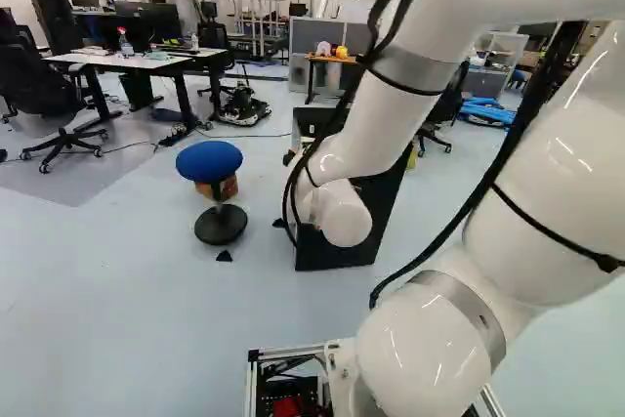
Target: Grab a drink from the fridge
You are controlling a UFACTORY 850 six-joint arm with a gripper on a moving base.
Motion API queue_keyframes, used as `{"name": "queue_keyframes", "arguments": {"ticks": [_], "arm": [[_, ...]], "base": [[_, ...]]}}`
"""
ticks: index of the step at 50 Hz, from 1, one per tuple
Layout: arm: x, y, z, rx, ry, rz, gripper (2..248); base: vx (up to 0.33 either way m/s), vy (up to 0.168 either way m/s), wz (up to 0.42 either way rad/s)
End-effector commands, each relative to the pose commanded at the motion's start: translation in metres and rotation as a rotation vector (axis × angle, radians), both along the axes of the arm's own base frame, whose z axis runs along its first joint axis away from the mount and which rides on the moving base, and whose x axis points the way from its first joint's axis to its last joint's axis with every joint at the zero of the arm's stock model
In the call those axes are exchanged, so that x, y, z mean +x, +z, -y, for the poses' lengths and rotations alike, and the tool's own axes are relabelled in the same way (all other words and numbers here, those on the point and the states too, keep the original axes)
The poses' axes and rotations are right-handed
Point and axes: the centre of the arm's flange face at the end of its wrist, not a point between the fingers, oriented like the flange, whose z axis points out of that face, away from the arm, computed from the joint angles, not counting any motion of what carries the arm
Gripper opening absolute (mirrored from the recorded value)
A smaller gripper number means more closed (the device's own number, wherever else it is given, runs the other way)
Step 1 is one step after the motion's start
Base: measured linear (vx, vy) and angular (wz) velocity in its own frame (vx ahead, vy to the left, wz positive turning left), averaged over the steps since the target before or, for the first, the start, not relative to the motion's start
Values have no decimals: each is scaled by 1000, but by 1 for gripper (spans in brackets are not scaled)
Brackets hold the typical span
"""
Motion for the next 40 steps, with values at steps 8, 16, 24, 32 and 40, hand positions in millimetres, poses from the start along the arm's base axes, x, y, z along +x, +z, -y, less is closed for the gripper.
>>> {"name": "queue_keyframes", "arguments": {"ticks": [8, 16, 24, 32, 40], "arm": [[11, -6, -9, -7, -12, -3, 247], [24, -12, -18, -14, -28, -6, 247], [38, -19, -28, -20, -48, -8, 247], [51, -27, -37, -25, -70, -7, 247], [65, -35, -46, -31, -94, -4, 247]], "base": [[0, 0, 0], [0, 0, 0], [0, 0, 0], [0, 0, 0], [0, 0, 0]]}}
